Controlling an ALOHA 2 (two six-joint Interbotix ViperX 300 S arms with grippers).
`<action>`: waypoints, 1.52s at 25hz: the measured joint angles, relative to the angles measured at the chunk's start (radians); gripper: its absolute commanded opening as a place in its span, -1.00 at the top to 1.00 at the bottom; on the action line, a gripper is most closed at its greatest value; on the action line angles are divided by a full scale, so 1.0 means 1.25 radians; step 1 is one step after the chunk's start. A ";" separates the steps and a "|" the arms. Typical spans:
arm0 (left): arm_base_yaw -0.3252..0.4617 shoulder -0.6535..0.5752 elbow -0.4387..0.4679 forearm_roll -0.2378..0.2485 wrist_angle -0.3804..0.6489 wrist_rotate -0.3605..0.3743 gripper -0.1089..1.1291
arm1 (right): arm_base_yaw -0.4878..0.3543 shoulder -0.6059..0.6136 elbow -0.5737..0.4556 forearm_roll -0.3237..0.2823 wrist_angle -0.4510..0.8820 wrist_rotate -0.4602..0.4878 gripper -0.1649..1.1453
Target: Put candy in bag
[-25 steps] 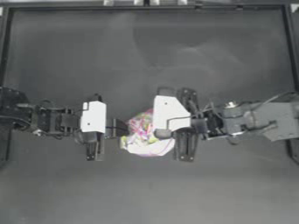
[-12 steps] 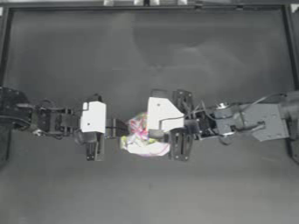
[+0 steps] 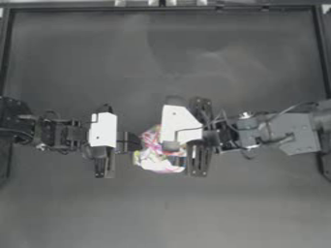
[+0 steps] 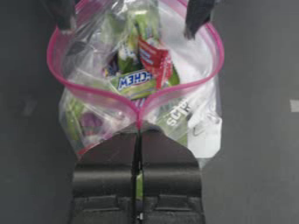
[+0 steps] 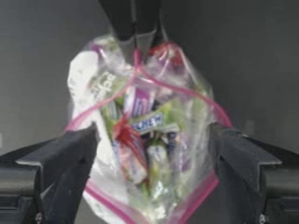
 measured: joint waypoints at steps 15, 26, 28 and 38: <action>0.000 -0.045 0.001 0.016 0.049 0.000 0.79 | 0.000 -0.271 0.161 -0.005 -0.104 0.013 -0.77; 0.001 -0.125 0.002 0.023 0.113 0.020 0.79 | 0.001 -0.355 0.245 -0.001 -0.191 0.032 -0.77; 0.001 -0.128 0.002 0.023 0.117 0.021 0.79 | 0.000 -0.353 0.244 -0.001 -0.191 0.032 -0.77; 0.000 -0.136 0.002 0.023 0.128 0.021 0.76 | 0.000 -0.355 0.249 -0.001 -0.191 0.032 -0.77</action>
